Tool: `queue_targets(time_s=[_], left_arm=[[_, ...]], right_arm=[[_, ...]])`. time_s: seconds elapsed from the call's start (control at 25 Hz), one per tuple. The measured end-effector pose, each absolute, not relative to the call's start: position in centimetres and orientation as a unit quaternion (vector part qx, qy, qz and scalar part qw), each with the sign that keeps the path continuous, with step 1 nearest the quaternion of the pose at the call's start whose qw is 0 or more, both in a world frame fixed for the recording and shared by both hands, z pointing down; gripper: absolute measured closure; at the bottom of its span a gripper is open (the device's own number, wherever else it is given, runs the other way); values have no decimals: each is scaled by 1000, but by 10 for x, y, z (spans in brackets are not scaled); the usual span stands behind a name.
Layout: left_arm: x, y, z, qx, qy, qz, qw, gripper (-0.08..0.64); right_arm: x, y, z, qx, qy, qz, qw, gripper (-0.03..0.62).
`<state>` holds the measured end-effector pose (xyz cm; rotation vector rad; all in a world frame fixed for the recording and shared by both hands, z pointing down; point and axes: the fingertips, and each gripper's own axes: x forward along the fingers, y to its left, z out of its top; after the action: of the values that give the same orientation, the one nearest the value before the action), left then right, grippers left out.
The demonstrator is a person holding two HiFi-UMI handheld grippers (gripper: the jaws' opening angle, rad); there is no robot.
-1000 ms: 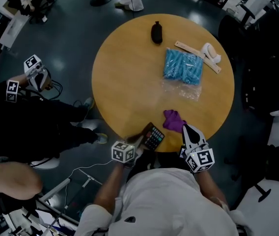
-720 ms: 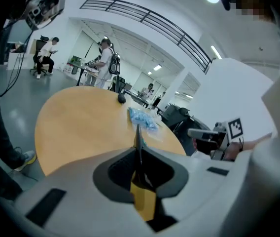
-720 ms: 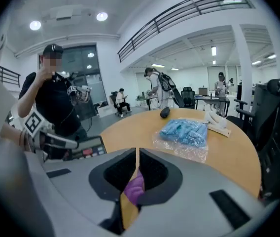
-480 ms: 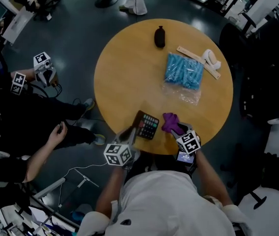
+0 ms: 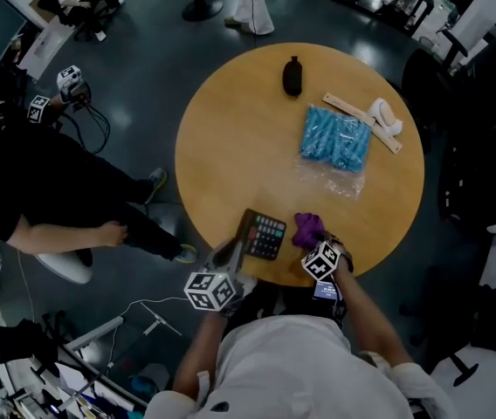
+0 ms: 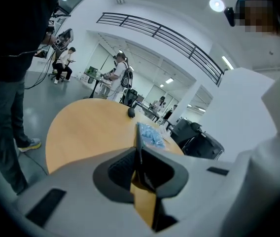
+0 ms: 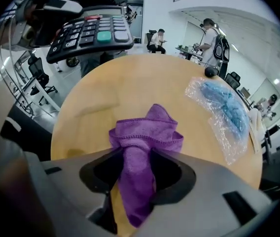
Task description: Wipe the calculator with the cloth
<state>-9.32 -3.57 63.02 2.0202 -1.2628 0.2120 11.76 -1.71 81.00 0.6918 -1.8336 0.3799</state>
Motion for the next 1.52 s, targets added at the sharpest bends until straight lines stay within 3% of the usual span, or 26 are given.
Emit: queue_targets(time_s=[0.12, 0.24, 0.6, 0.8, 1.08, 1.52], left_arm=[[-96, -32, 629, 780, -500, 76, 369, 514], [-97, -31, 625, 778, -500, 66, 373, 514], [-93, -42, 603, 784, -497, 63, 367, 514], [-77, -57, 572, 790, -506, 51, 343, 514], [-47, -49, 531, 806, -485, -34, 338, 515], [-33, -34, 527, 826, -468, -3, 313, 515]], right_arm=[[120, -21, 814, 298, -760, 153, 557, 474], [123, -26, 805, 304, -764, 165, 545, 503], [104, -69, 607, 418, -846, 204, 260, 508], [32, -72, 512, 391, -889, 170, 168, 508], [-20, -49, 503, 373, -900, 152, 168, 511], [4, -46, 518, 418, -872, 170, 189, 509]])
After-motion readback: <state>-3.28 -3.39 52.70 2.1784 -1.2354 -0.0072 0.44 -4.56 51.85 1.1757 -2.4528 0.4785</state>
